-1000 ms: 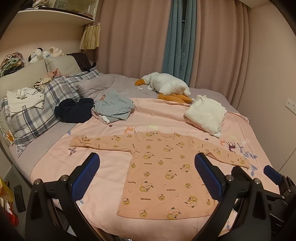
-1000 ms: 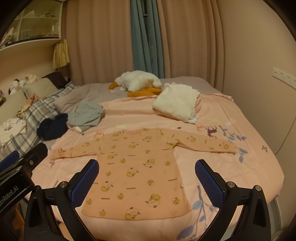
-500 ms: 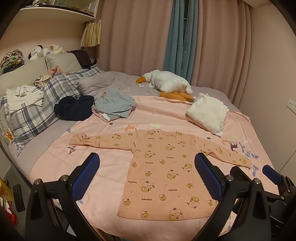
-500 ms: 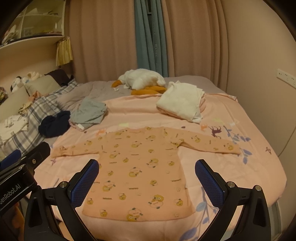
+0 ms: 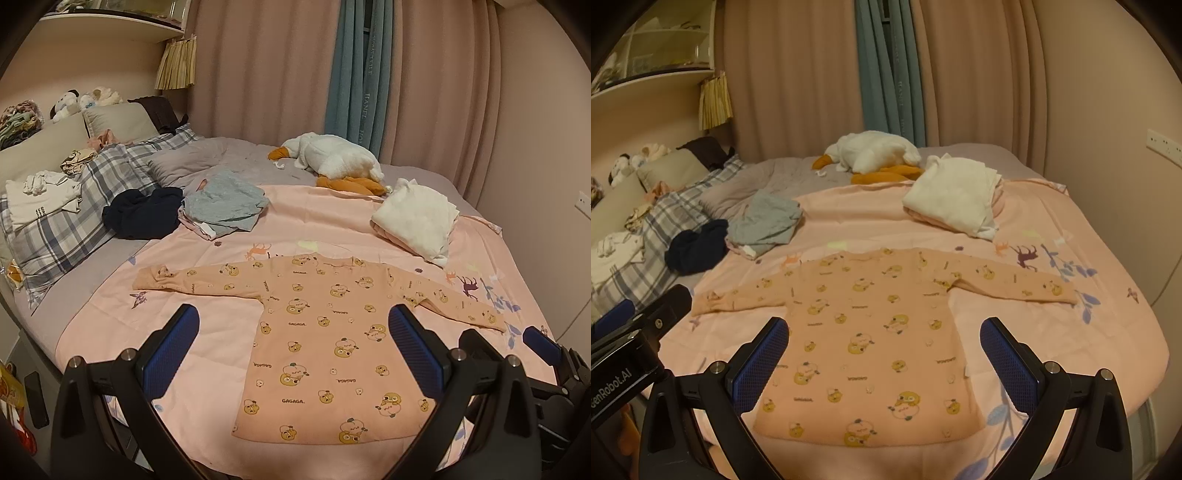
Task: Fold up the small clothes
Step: 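Grasp the garment hem with the left tool while the right tool grasps a sleeve cuff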
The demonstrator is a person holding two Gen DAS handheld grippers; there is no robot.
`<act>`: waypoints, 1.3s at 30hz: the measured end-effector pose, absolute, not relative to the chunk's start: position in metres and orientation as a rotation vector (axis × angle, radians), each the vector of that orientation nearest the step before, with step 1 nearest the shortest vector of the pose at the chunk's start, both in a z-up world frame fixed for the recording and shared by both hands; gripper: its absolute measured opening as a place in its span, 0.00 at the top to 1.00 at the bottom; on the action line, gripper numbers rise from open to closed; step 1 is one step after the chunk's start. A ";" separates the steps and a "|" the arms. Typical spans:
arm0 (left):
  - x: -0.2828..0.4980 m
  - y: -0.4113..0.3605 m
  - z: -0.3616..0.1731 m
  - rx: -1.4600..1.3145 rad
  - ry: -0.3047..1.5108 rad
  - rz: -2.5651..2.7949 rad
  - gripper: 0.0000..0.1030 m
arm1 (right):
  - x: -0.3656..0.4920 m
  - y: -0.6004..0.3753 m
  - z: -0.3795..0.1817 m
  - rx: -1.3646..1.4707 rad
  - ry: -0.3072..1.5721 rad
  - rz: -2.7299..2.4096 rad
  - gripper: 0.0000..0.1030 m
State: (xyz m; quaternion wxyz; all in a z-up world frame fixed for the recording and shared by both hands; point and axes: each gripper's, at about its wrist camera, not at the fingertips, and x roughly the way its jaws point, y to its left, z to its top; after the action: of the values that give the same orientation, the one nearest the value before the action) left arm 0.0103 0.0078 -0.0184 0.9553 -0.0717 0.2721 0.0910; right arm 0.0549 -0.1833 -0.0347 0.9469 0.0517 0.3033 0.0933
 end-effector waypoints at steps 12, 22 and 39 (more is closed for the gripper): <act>0.074 0.026 -0.054 -0.182 0.637 0.122 0.01 | 0.106 -0.194 -0.056 0.126 0.684 0.203 0.00; 0.181 0.089 -0.100 -0.276 0.706 0.107 0.01 | 0.222 -0.266 -0.104 0.250 0.816 0.178 0.00; 0.280 0.132 -0.270 -0.437 1.039 0.007 0.16 | 0.290 -0.476 -0.218 0.629 1.045 -0.140 0.00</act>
State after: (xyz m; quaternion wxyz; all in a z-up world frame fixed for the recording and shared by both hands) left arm 0.2798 0.1321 -0.2703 0.8452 -0.2073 0.4926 0.0032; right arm 0.2904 -0.4760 -0.2180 0.8176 0.2950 0.4901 -0.0659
